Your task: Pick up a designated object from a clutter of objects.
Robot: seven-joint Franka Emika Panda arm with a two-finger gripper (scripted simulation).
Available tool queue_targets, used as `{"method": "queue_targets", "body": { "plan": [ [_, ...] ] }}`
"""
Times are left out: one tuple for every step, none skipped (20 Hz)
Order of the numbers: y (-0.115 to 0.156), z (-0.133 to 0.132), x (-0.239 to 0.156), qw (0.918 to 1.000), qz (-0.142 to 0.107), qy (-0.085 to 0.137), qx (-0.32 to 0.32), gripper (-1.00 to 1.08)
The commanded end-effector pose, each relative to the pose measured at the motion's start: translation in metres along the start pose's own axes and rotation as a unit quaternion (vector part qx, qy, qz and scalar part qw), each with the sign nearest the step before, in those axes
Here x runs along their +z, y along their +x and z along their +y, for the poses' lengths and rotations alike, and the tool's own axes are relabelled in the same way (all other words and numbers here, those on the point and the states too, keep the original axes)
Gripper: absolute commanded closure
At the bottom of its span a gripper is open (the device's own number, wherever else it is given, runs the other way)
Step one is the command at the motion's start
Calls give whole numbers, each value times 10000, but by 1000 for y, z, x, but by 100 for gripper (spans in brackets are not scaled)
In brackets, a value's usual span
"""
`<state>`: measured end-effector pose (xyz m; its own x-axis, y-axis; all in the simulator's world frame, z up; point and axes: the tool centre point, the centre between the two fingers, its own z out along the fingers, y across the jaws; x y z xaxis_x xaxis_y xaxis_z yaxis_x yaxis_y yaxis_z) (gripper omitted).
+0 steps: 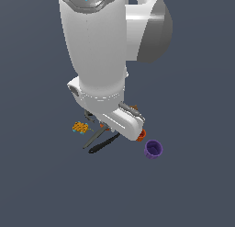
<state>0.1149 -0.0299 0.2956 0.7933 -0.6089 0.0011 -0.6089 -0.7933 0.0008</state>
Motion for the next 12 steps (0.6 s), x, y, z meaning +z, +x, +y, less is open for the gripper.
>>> {"method": "queue_targets", "body": {
  "plan": [
    [8,-2,-18,10000,-2,0,-3,108],
    [12,-2,-24,10000,-2,0,-3,108],
    [15,-3,-30,10000,-2,0,-3,108],
    [18,-3,-36,10000,-2,0,-3,108],
    [21,-4,-42,10000,-2,0,-3,108],
    [23,-5,-47,10000,-3,1,-5,108],
    [26,-5,-53,10000,-3,1,-5,108],
    [29,-6,-58,10000,-3,1,-5,108],
    [32,-6,-63,10000,-3,1,-5,108],
    [34,-7,-68,10000,-3,1,-5,108],
    [36,-7,-72,10000,-3,1,-5,108],
    [39,-8,-76,10000,-3,1,-5,108]
  ]
}}
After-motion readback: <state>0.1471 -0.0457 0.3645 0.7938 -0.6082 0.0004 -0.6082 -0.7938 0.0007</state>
